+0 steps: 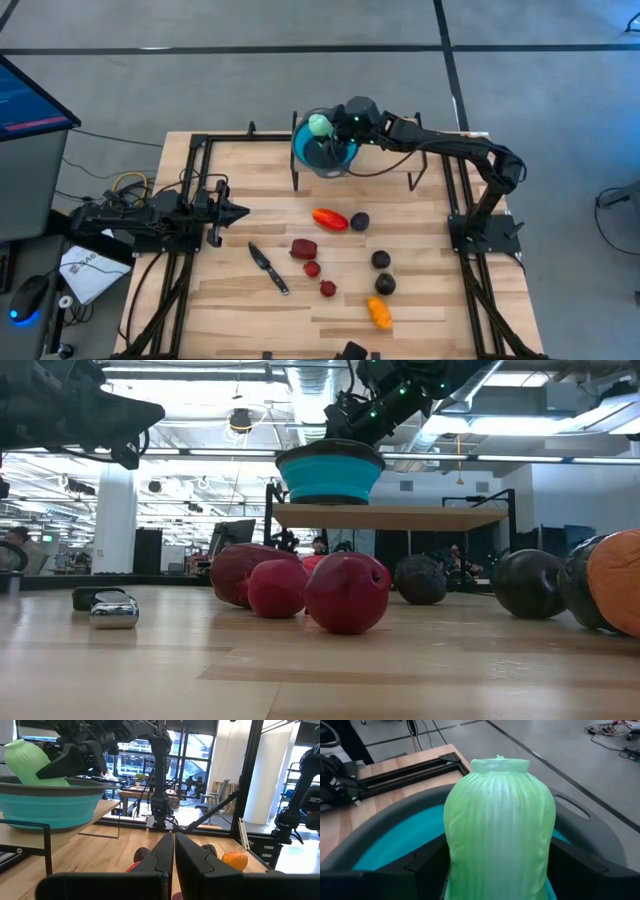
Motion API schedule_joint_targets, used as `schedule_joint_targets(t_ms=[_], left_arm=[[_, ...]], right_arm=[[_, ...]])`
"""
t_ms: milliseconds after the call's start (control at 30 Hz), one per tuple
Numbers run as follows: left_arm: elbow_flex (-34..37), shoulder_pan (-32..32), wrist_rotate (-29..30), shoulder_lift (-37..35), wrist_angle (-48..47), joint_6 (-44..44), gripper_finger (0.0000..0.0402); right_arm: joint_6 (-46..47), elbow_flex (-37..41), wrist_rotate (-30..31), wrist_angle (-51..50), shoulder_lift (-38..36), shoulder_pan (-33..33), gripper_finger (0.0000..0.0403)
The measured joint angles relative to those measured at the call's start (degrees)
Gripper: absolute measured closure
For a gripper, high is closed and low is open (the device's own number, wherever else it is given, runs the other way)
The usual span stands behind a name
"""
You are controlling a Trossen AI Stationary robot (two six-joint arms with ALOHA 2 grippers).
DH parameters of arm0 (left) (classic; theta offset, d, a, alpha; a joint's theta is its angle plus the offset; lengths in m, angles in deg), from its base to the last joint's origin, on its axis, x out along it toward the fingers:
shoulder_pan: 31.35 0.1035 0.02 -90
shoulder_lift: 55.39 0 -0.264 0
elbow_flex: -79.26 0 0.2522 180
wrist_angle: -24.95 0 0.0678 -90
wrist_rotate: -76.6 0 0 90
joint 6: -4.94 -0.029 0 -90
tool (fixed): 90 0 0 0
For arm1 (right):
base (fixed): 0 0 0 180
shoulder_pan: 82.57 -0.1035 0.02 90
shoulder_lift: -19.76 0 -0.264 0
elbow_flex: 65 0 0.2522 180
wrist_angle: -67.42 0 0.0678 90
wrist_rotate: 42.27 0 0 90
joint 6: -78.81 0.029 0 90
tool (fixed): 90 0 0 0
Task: Pick & Place Fruit
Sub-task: Put the green cabbage into the blue strainer bowl on the shelf
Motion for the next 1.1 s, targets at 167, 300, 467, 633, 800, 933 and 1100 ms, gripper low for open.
schedule_joint_targets(t_ms=[167,300,467,633,800,933,1100], left_arm=[[0.0,0.0,0.0,0.0,0.1,0.0,0.0390],[0.0,0.0,0.0,0.0,0.3,0.0,0.0390],[0.0,-0.2,-0.9,0.0,2.9,6.6,0.0390],[0.0,0.0,-1.0,0.0,15.8,13.5,0.0390],[-4.1,-0.5,2.1,4.0,19.3,3.6,0.0389],[-12.5,-1.4,3.7,17.4,19.1,-8.3,0.0363],[-25.0,-3.0,3.7,38.0,16.7,-22.8,0.0280]], right_arm=[[0.0,0.0,0.0,0.0,0.0,0.5,0.0120],[-0.7,-0.1,0.0,-0.1,0.0,0.0,0.0122],[-9.3,-3.3,0.1,-2.3,0.0,-2.9,0.0122],[-22.5,-9.2,4.7,-6.6,0.0,-9.6,0.0122],[-36.2,-11.8,18.6,-8.2,-0.1,-18.6,0.0122],[-40.5,-11.8,24.1,-8.2,0.0,-24.4,0.0123],[-38.2,-11.6,26.5,-8.2,1.9,-28.1,0.0123]])
